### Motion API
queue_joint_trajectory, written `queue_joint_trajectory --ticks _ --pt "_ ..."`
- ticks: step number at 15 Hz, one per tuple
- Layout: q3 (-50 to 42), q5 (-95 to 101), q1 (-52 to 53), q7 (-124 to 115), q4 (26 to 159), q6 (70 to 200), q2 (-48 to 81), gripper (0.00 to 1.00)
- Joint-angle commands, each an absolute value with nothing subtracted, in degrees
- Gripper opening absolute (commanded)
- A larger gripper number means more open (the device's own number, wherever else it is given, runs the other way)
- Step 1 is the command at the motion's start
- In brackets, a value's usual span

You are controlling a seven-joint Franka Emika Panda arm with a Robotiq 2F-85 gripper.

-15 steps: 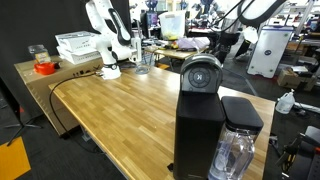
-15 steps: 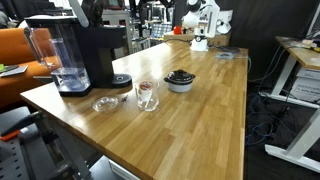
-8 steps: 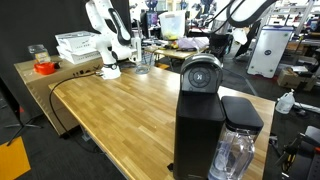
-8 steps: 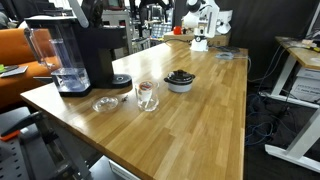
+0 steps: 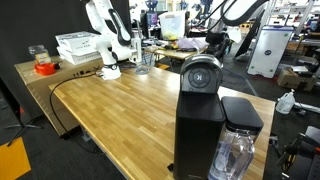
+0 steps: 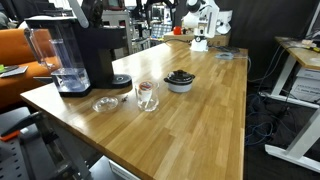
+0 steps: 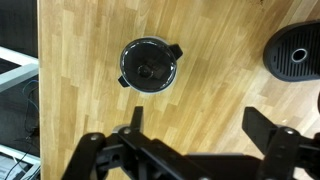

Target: Close the top compartment of the coffee maker.

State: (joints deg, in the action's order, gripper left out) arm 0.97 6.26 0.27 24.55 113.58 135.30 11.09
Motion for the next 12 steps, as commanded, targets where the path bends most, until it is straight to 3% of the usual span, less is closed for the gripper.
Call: queue_joint_trajectory --ticks 1,12 --pt "1.48 6.41 -0.19 24.43 113.43 135.0 11.09 1.0" --pt "1.96 6.67 0.23 24.65 112.97 135.15 11.09 1.0"
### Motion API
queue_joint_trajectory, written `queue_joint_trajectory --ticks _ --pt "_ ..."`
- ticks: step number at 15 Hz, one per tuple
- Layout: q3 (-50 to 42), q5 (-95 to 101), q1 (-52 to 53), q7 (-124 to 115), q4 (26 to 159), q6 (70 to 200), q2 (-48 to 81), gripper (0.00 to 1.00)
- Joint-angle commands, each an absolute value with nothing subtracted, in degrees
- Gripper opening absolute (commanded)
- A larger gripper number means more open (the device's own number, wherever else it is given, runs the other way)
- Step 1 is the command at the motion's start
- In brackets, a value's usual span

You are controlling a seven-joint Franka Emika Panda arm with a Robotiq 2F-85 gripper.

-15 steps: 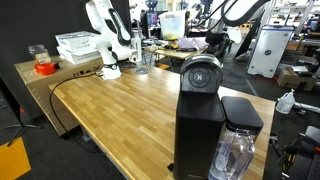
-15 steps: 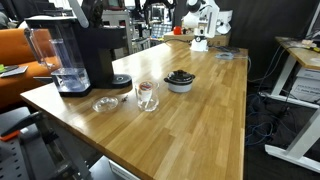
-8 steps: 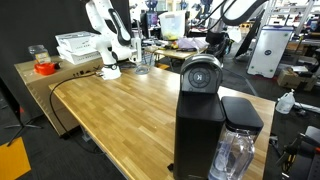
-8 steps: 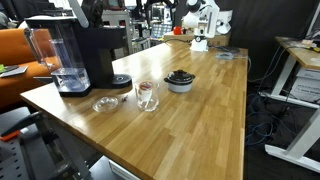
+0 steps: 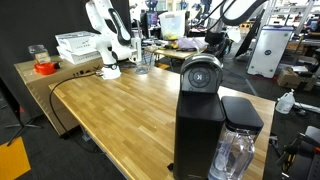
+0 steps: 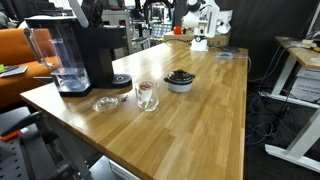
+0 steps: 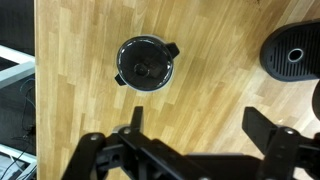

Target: Close the top compartment of the coffee maker.

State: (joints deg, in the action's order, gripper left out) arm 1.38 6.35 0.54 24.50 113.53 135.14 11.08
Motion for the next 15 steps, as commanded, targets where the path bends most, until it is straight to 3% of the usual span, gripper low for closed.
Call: queue_joint_trajectory --ticks 1,4,5,15 --pt "2.01 6.65 0.26 24.65 112.91 135.13 11.06 1.0" --pt "2.27 6.15 0.14 25.02 113.07 135.3 10.81 0.99" --pt "2.34 6.06 0.14 25.1 113.19 135.38 10.7 0.82" --pt "3.71 4.34 0.37 25.49 113.88 136.26 9.25 0.14"
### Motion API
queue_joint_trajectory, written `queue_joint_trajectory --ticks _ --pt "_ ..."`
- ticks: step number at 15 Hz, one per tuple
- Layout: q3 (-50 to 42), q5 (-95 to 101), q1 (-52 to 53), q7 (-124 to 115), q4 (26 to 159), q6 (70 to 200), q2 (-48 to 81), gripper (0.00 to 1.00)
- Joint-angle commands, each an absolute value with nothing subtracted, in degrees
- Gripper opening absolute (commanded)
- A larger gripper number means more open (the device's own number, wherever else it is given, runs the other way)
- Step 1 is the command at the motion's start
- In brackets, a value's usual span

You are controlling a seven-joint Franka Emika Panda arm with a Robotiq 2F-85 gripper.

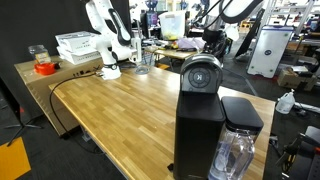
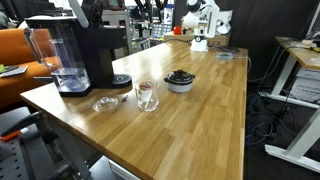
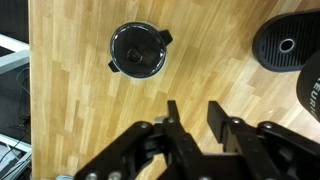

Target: Close the top compartment of the coffee maker.

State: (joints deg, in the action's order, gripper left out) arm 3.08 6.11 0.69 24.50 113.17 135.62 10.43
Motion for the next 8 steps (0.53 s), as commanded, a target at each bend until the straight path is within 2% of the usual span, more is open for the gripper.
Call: queue_joint_trajectory --ticks 1,2,8 --pt "3.97 3.5 0.34 25.75 113.95 136.3 9.0 0.08" --pt "4.17 2.82 0.36 25.85 113.99 136.33 8.75 0.0" --pt "4.97 -0.27 0.92 25.96 114.5 136.15 6.49 0.0"
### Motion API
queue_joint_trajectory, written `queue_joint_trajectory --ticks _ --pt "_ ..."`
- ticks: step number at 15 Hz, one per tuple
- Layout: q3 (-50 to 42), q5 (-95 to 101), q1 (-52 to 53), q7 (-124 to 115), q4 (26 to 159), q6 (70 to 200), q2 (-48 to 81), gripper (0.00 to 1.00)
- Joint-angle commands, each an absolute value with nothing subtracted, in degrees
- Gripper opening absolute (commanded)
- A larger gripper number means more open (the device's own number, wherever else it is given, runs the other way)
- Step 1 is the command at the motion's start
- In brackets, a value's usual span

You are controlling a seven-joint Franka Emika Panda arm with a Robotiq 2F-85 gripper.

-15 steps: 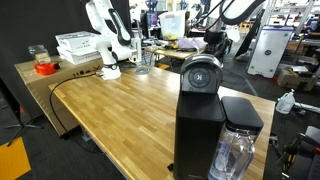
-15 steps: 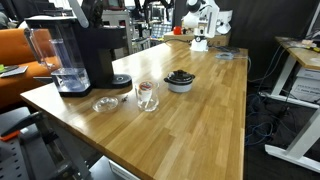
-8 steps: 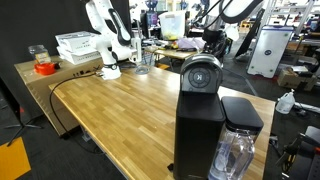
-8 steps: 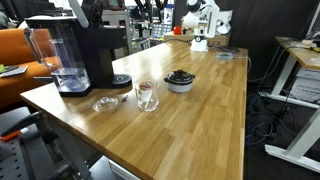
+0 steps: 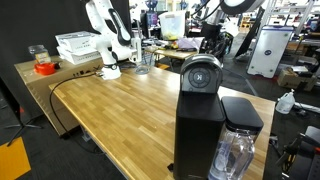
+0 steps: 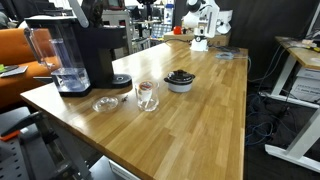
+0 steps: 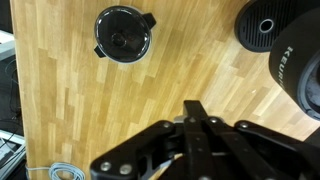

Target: Close the top compartment of the coffee maker.

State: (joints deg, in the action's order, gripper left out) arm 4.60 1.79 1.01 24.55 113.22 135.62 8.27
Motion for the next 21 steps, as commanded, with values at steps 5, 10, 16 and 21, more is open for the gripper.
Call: queue_joint_trajectory --ticks 5,10,16,21 --pt "5.72 -3.08 1.65 27.2 115.26 136.21 4.17 0.0" --pt "6.67 -10.23 2.87 32.62 116.05 135.88 1.97 0.0" --pt "6.46 -14.2 4.1 36.82 116.77 135.76 -0.34 0.0" --pt "6.38 -16.63 4.85 40.95 117.32 135.5 -1.53 0.0"
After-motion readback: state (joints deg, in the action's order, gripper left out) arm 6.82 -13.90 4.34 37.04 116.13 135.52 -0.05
